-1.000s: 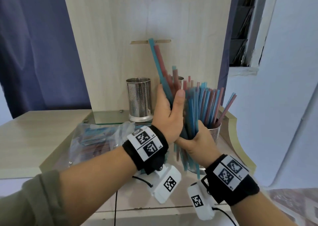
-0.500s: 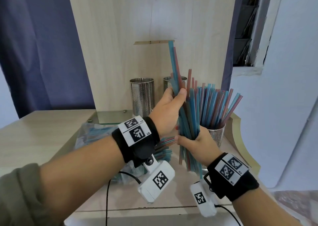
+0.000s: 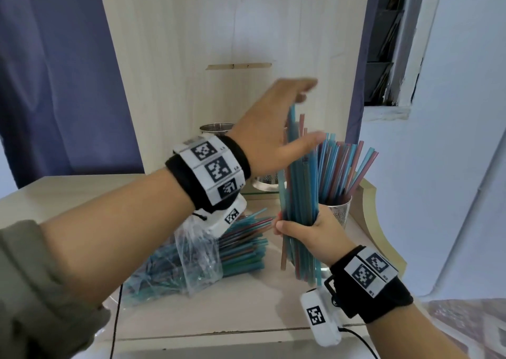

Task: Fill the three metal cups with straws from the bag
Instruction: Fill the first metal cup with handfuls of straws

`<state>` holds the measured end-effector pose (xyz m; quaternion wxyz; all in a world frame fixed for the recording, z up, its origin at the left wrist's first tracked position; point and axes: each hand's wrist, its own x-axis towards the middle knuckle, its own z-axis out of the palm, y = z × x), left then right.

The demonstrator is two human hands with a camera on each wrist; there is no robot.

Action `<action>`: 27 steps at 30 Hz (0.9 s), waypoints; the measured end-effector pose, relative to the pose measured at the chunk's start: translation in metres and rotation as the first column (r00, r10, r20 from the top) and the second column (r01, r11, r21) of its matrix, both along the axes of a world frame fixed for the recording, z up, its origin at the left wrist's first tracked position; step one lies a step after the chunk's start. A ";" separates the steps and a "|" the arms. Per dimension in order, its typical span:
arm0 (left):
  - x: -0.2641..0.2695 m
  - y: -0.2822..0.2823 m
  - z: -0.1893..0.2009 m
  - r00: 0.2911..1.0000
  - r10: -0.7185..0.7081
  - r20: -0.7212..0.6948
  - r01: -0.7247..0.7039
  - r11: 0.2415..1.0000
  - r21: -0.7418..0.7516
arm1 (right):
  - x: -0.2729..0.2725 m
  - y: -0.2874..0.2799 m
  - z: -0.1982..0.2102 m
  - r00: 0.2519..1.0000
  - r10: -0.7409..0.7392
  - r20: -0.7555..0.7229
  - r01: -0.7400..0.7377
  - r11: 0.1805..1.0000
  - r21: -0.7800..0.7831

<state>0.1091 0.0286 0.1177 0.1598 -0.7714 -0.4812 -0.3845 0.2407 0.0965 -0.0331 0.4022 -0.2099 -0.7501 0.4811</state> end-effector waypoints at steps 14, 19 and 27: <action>0.007 0.015 -0.054 0.995 -0.101 0.003 0.101 0.995 0.010 | 0.004 0.001 -0.018 0.997 -0.078 -0.017 0.077 0.995 -0.059; 0.012 0.015 -0.063 0.943 -0.208 0.258 0.238 0.967 -0.089 | 0.005 0.000 -0.025 0.995 -0.063 -0.075 0.055 0.993 -0.103; -0.006 0.042 -0.128 0.840 0.114 0.531 0.058 0.953 -0.298 | 0.051 0.005 0.038 0.963 -0.113 -0.243 0.090 0.991 -0.103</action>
